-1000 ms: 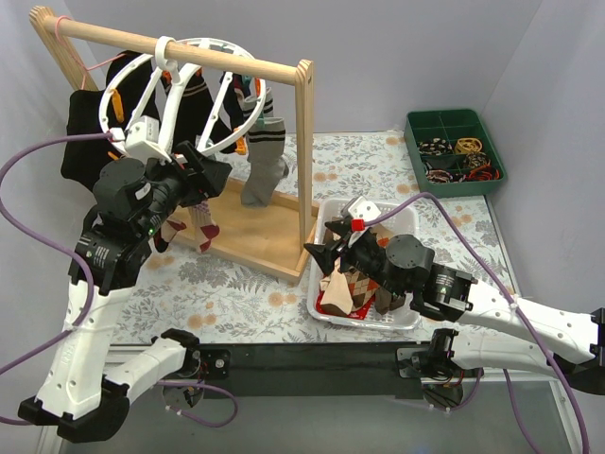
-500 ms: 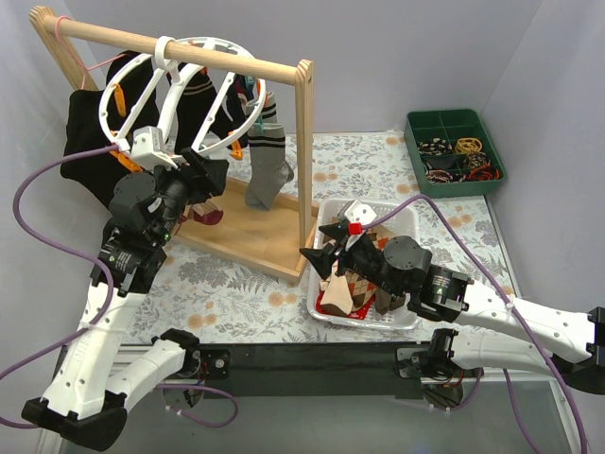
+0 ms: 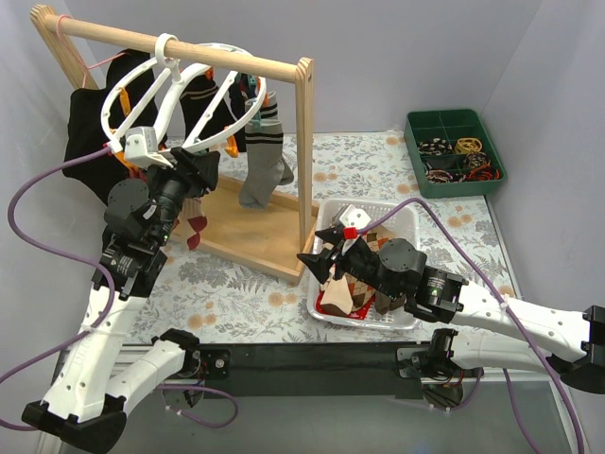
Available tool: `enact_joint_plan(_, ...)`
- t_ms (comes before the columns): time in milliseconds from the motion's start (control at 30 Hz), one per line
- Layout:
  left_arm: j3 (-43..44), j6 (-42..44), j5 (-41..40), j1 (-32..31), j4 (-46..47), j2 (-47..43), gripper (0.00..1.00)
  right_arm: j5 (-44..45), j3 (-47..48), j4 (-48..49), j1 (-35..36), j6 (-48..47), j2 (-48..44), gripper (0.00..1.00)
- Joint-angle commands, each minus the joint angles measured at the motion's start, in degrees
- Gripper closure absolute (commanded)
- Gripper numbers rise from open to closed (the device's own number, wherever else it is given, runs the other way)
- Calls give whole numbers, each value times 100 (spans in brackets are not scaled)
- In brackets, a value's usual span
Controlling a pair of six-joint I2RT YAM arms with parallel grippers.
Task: Clip the socks to the hanger
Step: Open the clamp at the hanger.
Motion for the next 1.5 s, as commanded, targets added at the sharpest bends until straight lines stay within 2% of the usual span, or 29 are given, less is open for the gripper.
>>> enact_joint_plan(0,87,230,-77,-1,422,-11,57,10,-14,326,14,20,-48,32)
enact_joint_plan(300,61,266,-33,-1,369,-46,79,-25,-49,317,23,3,14,32)
enact_joint_plan(433,-18,248,-7,-1,334,-63,96,-69,21,343,14,-24,154,32)
enact_joint_plan(467,-45,231,2,-1,316,-63,98,-78,91,335,14,-50,189,32)
enact_joint_plan(567,-106,134,28,-10,281,-63,100,0,170,335,14,-155,304,32)
enact_joint_plan(667,-133,99,19,-1,220,-90,100,554,232,-68,-39,-208,278,32)
enact_joint_plan(900,-282,81,11,-10,35,-90,100,1153,66,-1685,-583,424,-65,31)
enact_joint_plan(1000,-352,72,-24,-10,-87,-107,100,855,-171,-2327,-1162,802,-232,31)
enact_joint_plan(1167,-388,11,-25,-1,-386,-98,100,-50,-532,-2539,-2007,680,-294,33)
enact_joint_plan(1333,-317,-42,2,-1,-571,-37,100,-849,-427,-2531,-2507,434,329,36)
enact_joint_plan(1467,-247,-112,11,-1,-677,-2,100,-1071,-331,-2531,-2649,275,865,37)
